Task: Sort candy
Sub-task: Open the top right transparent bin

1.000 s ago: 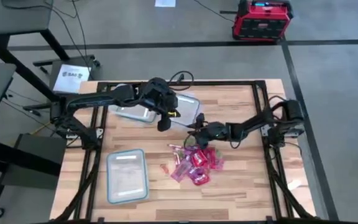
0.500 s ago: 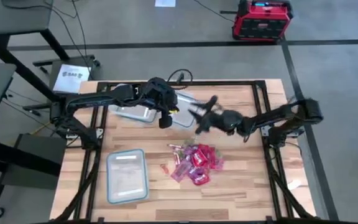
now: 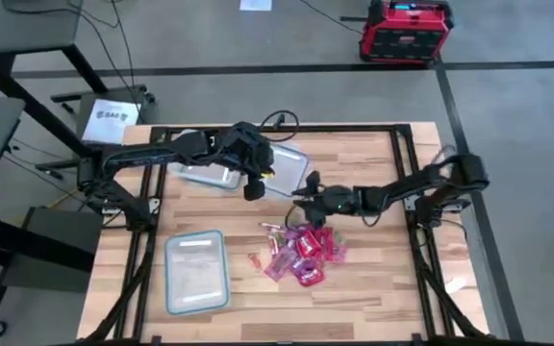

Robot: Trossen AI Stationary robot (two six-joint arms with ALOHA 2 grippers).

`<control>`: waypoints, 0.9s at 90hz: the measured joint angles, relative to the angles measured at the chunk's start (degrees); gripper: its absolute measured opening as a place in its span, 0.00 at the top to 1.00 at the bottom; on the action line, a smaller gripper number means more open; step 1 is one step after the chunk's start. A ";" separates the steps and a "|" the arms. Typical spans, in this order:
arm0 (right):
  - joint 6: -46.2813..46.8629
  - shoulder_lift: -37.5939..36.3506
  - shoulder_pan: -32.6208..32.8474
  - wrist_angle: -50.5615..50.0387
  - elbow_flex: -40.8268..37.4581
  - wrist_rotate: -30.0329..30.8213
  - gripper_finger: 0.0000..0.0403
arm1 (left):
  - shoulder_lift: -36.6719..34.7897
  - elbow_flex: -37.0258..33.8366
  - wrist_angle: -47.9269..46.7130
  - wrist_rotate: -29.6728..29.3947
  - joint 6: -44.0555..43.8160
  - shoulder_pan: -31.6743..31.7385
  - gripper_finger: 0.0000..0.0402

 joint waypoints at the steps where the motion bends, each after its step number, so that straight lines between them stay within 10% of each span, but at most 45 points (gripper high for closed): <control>1: -0.61 0.57 0.20 0.97 0.00 0.09 0.63 | 0.00 0.00 -0.21 0.00 0.00 0.00 1.00; 57: -10.82 17.66 1.25 4.17 13.12 11.82 0.61 | 0.00 0.00 -3.87 -0.07 -0.31 -0.66 1.00; 81: -10.97 17.26 1.10 0.58 15.66 12.95 0.95 | 0.00 0.00 -4.94 0.00 -0.37 -0.85 1.00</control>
